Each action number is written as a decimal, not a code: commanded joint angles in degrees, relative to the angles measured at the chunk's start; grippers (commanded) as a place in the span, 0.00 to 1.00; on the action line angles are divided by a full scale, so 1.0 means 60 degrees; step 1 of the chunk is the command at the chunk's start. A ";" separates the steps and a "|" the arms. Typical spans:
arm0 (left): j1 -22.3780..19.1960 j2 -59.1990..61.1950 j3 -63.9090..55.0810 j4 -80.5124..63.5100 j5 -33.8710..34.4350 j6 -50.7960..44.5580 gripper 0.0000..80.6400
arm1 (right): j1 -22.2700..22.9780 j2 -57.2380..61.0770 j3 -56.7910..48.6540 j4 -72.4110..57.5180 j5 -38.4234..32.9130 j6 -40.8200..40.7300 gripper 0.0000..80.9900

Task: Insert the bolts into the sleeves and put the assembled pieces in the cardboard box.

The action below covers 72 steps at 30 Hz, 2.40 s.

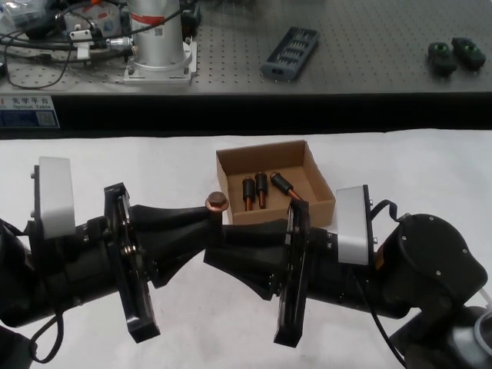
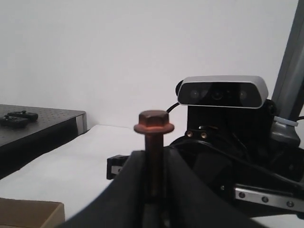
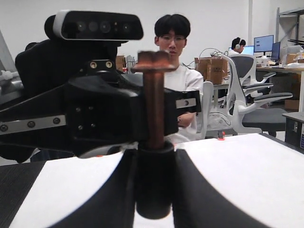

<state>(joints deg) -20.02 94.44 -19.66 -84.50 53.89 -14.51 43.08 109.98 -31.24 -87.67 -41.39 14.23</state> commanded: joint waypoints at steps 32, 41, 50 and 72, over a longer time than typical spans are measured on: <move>0.0745 -0.0699 0.0041 -0.0751 -0.0695 -0.0599 0.01 | -0.1485 -0.4252 0.0063 0.8168 0.3345 -0.0165 0.08; 0.0745 -0.0699 0.0041 -0.0751 -0.0970 -0.0573 0.01 | -0.2652 -0.3553 -0.4636 1.5186 0.3663 -0.0881 0.08; 0.0745 -0.0699 0.0041 -0.0751 -0.0970 -0.0573 0.01 | -0.3153 -0.0349 -0.9003 1.8752 0.3665 -0.1063 0.08; 0.0745 -0.0699 0.0041 -0.0751 -0.0968 -0.0383 0.01 | -0.3399 0.2965 -1.1697 2.0535 0.4678 -0.1488 0.14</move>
<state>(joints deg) -15.72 90.73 -19.34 -87.58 48.59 -18.00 23.19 127.88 -100.32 34.13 -13.87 6.28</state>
